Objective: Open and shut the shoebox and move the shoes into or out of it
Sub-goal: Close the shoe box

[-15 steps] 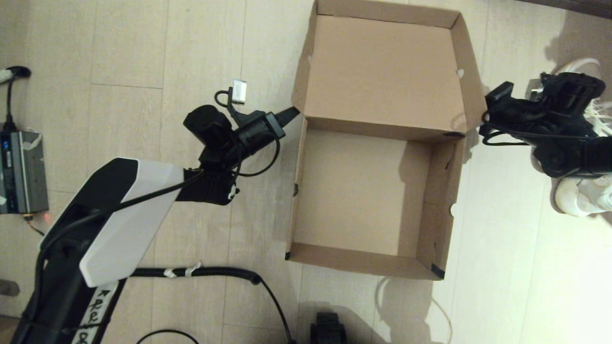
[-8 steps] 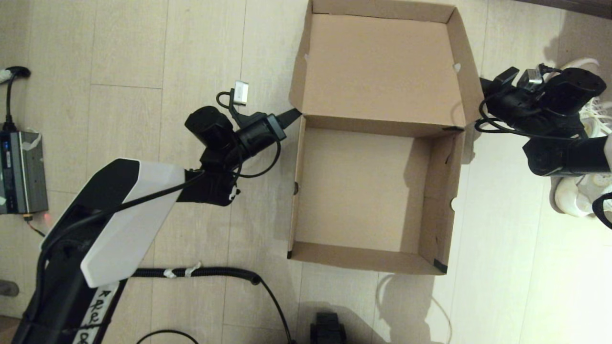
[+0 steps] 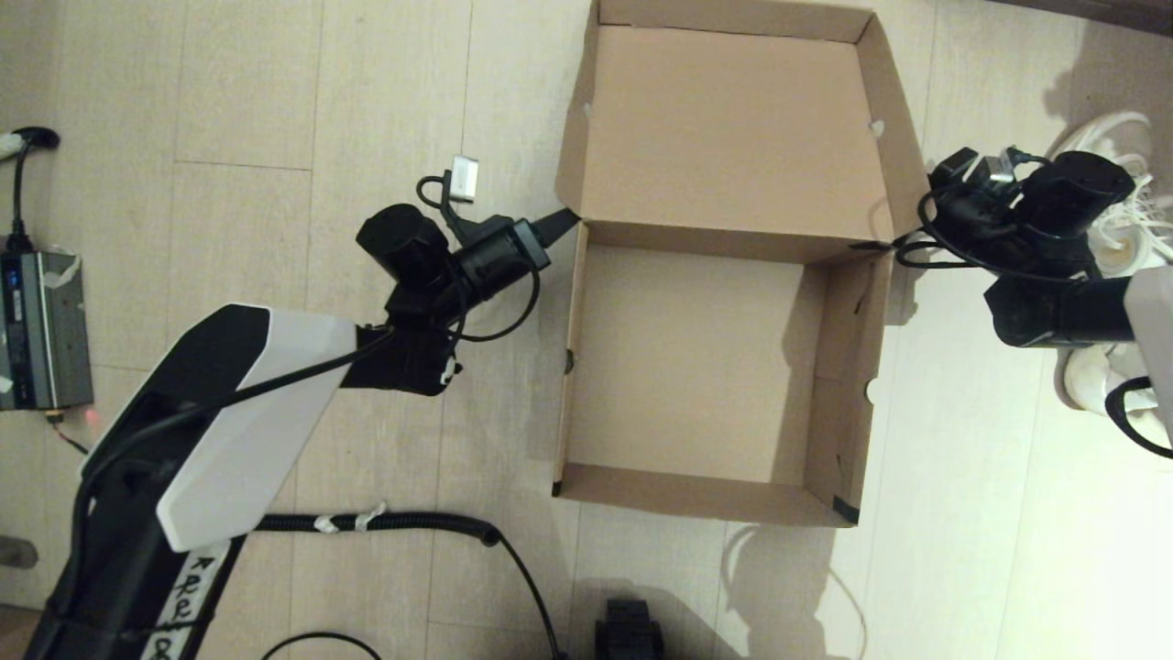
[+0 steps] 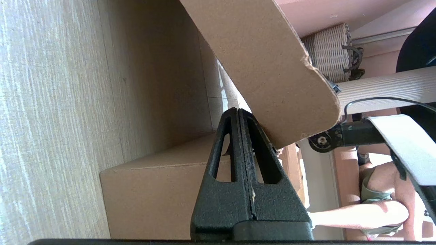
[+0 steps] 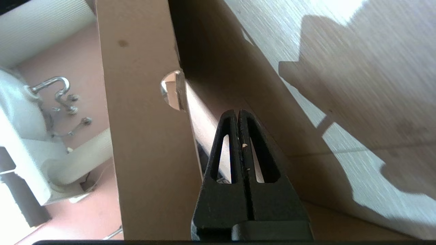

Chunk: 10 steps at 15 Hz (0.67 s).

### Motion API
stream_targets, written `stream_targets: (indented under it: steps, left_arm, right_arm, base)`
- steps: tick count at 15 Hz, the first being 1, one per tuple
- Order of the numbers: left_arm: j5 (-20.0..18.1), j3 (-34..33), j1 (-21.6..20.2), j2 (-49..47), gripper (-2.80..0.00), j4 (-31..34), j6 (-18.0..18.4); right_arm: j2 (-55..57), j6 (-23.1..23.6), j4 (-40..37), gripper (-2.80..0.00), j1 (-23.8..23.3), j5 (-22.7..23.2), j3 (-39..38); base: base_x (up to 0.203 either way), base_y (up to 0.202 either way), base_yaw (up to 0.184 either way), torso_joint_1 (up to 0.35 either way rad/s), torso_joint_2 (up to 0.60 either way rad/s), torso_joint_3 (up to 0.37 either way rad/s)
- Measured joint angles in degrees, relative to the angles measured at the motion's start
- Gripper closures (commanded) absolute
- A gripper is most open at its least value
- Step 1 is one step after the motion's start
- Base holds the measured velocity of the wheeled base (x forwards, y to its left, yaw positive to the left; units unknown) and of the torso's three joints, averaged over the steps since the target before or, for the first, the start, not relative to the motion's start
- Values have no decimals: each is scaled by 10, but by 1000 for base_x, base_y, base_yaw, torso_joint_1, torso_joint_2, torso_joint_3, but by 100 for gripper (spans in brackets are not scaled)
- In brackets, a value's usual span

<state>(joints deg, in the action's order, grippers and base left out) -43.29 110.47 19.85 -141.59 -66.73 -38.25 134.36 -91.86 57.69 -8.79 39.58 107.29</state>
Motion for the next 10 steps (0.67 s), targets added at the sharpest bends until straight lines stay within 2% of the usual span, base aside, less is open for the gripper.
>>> stream_targets:
  steps: [4,10]
  left_arm:
    - [0,0,0,-1,0,-2,0]
    - [0,0,5,-5,0,-3,0]
  right_arm:
    - [18,-54,23,0,1,4,33]
    - [17,-138,50,0,1,2,36]
  base:
    - [0,0,0,0,0,0]
    - [0,0,0,0,0,0]
